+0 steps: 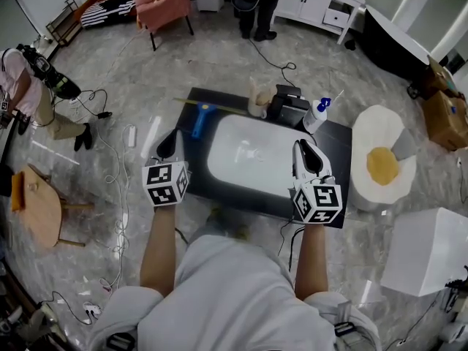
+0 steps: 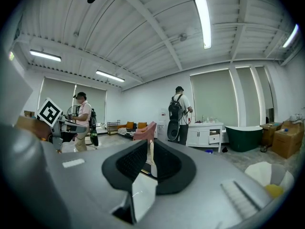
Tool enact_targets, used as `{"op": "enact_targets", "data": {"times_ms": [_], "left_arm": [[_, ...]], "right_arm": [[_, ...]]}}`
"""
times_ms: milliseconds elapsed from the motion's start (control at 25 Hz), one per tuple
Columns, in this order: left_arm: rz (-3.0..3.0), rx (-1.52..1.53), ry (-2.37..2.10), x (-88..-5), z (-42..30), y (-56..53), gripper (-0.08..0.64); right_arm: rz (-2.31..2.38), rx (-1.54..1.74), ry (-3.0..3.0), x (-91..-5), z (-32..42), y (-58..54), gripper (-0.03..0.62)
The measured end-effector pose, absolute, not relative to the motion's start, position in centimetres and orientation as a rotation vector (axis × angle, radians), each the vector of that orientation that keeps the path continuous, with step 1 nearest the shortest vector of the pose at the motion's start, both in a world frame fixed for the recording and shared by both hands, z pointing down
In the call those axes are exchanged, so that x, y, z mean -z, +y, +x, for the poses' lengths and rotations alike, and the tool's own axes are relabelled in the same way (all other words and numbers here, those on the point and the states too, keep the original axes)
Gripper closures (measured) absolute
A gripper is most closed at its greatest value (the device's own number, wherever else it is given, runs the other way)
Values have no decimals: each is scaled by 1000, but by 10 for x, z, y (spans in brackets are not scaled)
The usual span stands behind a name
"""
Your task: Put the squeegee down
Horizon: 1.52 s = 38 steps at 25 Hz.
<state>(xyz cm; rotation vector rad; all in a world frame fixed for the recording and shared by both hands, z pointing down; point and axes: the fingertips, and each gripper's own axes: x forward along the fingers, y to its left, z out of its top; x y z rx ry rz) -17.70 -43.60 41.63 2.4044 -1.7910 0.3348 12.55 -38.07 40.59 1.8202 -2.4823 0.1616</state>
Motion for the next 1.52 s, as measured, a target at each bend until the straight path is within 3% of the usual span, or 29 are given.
{"op": "enact_targets", "data": {"times_ms": [1520], "left_arm": [[2433,-243,-1843,-394,-175,-391,561]], "right_arm": [[1808,-113,-2519,-400,133,-355,588]]}}
